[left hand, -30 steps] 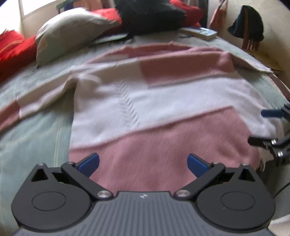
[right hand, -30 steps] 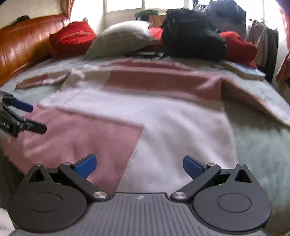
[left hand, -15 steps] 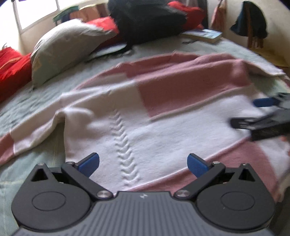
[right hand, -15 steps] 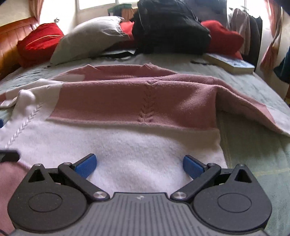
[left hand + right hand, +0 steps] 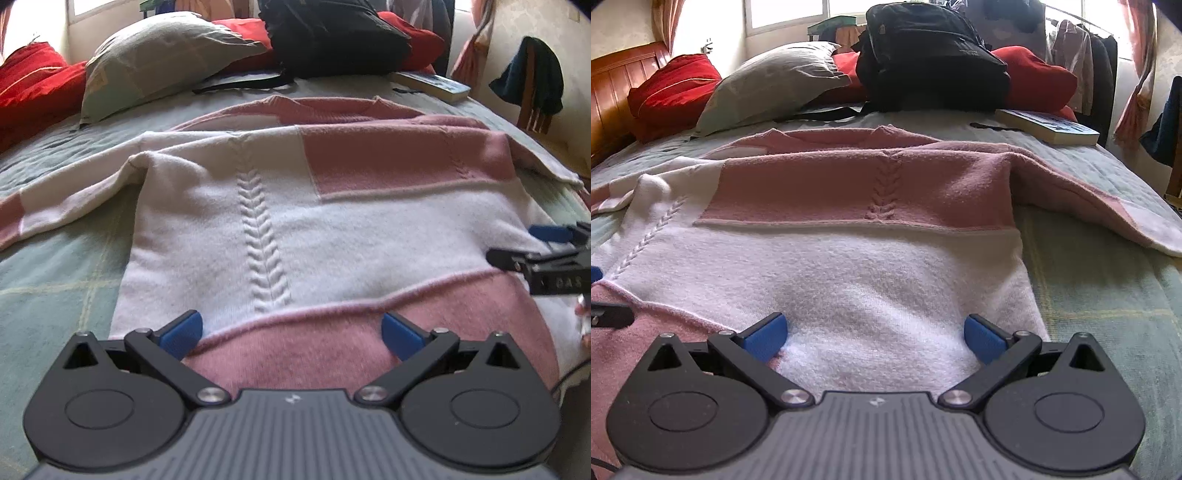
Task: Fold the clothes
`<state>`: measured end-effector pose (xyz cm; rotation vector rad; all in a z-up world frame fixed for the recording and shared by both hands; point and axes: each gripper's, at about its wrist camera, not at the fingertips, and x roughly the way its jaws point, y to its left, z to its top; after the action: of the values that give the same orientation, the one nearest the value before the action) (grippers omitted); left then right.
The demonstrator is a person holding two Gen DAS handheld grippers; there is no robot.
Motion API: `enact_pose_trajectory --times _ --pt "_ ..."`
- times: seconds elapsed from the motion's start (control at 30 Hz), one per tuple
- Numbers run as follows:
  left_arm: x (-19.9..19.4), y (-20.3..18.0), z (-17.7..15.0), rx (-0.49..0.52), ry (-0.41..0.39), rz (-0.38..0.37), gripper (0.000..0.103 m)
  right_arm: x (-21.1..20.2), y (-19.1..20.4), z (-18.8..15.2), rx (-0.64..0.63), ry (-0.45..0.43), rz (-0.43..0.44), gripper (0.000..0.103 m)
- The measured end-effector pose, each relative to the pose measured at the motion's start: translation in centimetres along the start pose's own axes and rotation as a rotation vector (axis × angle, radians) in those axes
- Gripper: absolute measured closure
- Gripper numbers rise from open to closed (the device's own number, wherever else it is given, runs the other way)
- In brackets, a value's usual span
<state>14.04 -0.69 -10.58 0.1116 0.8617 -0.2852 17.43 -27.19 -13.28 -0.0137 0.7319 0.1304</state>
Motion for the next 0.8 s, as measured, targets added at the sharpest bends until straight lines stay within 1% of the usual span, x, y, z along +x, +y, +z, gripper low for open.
enact_pose_trajectory --times 0.07,0.13,0.2,0.3,0.37,0.43,0.5,0.53,0.63,0.73,0.8 --pt "-0.5 0.2 0.3 0.002 -0.003 -0.015 0.001 0.0 0.1 0.0 -0.001 0.002 -0.003 0.0" --pt "-0.9 0.8 1.3 -0.014 -0.014 -0.051 0.001 -0.1 0.1 0.0 -0.002 0.004 -0.007 0.0" --pt "-0.9 1.4 2.8 -0.023 -0.039 -0.078 0.001 -0.1 0.1 0.0 -0.001 0.003 -0.009 0.0" --pt "0.5 1.9 5.4 -0.018 -0.065 -0.115 0.001 -0.1 0.2 -0.1 0.001 0.001 -0.011 0.0" --pt "2.4 2.0 6.9 -0.013 -0.065 -0.105 0.001 -0.1 0.2 -0.1 0.003 -0.003 -0.01 0.0" --pt "4.6 2.1 7.9 -0.013 -0.055 -0.062 0.001 -0.1 0.2 -0.1 0.003 -0.003 -0.009 0.0" --pt "6.7 2.9 8.3 -0.047 -0.015 -0.054 0.001 -0.1 0.1 -0.1 0.004 -0.003 -0.006 0.0" --pt "7.4 3.4 8.3 -0.067 -0.008 -0.055 0.001 -0.1 0.1 -0.2 0.002 -0.004 -0.005 0.0" --pt "8.0 4.7 7.6 -0.1 -0.027 -0.044 0.001 -0.1 -0.1 -0.2 0.003 -0.006 0.002 0.0" --pt "7.1 4.9 7.1 -0.116 -0.017 -0.016 0.001 0.0 -0.2 -0.3 0.005 -0.015 0.007 0.0" --pt "6.5 4.6 6.9 -0.108 -0.004 -0.014 0.001 0.0 -0.1 -0.4 0.006 -0.021 0.006 0.0"
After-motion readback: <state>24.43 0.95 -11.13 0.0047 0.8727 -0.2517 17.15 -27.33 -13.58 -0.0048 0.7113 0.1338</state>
